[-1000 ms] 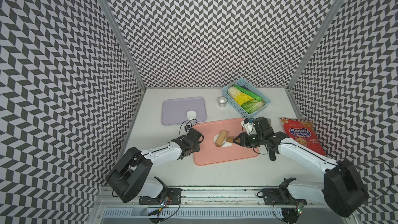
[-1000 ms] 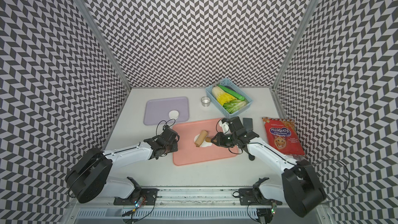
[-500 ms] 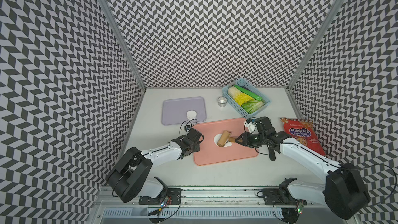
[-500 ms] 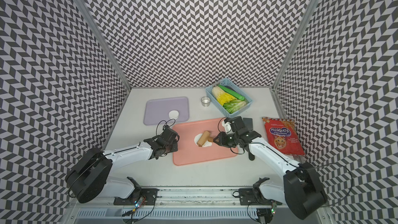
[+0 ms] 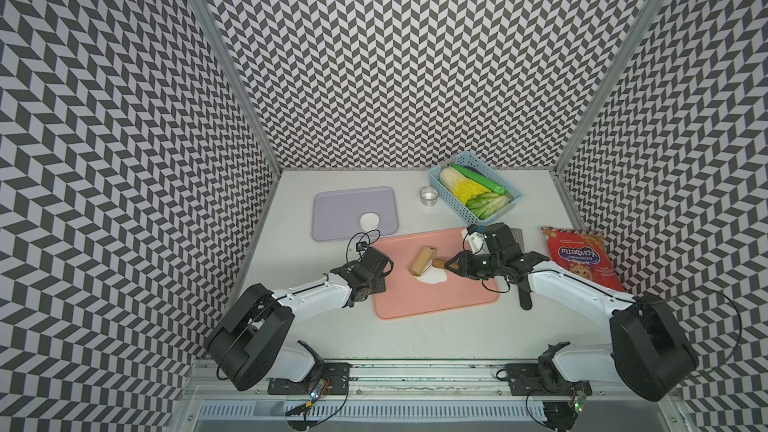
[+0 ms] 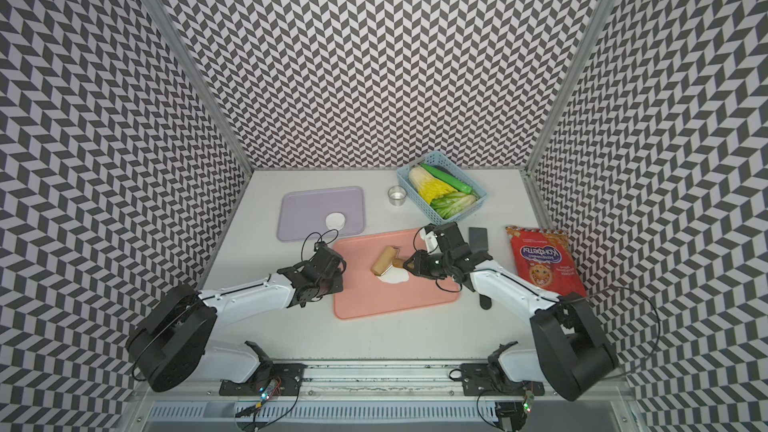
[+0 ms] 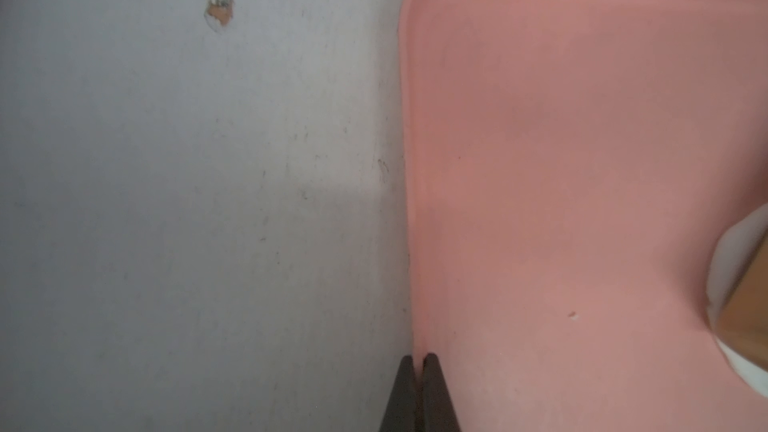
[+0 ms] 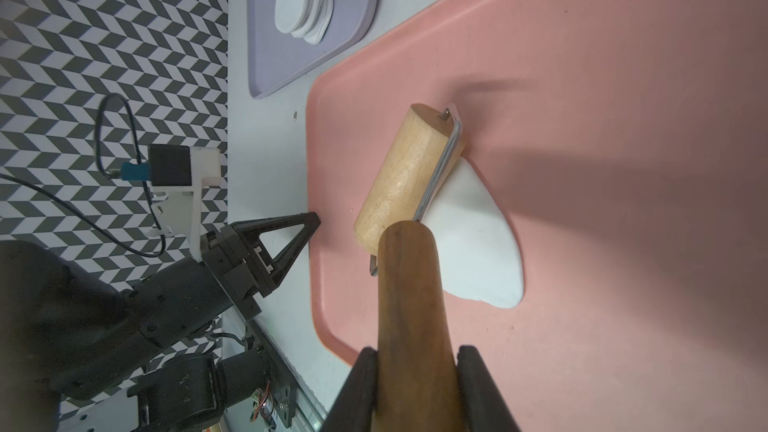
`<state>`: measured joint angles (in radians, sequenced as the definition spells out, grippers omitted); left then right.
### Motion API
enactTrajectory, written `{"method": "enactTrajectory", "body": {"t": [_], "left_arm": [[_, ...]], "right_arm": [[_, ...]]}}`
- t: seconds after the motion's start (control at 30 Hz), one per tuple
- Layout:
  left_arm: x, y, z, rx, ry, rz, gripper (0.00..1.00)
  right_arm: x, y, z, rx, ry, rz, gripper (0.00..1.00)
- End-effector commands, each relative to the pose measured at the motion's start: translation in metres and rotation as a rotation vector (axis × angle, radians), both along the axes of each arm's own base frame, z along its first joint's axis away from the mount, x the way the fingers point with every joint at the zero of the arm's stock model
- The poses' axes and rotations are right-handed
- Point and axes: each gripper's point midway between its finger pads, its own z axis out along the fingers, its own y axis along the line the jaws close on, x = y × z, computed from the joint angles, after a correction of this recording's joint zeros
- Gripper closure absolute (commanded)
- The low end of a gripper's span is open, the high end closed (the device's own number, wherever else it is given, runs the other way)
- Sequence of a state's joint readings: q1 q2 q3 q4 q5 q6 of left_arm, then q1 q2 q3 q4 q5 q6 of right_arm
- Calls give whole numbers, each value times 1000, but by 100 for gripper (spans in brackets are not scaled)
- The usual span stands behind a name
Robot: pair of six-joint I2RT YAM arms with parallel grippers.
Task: Roll out the dumpling wrappers from the dough
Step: Flatten out the dough on the work surface.
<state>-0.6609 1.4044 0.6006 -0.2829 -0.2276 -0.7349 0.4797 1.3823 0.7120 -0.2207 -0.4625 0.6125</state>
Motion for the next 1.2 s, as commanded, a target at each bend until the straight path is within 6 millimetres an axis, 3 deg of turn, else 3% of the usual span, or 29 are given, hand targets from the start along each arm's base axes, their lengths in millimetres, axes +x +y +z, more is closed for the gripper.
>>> {"method": "enactTrajectory", "body": {"t": [0.0,0.2,0.33,0.63,0.7,0.9,1.17], "left_arm": [[-13,0,-9,27,46,-50,100],[-13,0,-8,28,47,-48,100],[-14,1,-8,32,47,-46,100],[-14,2,-8,32,45,-44,100],[-13,1,-7,28,42,-45,100],[-14,0,-8,24,48,-46,100],[-15,1,-7,29,47,-47,100]], "right_arm": [[-52,-81,-97,-434,284,-148,100],[-48,-72,-100,-406,286,-150,100],[-42,-67,-81,-358,238,-158,100],[-59,-107,-37,-361,168,-245,100],[-62,-108,-40,-357,165,-244,100],[-66,-111,-77,-415,254,-248,100],[-67,-109,-94,-470,258,-229,100]]}}
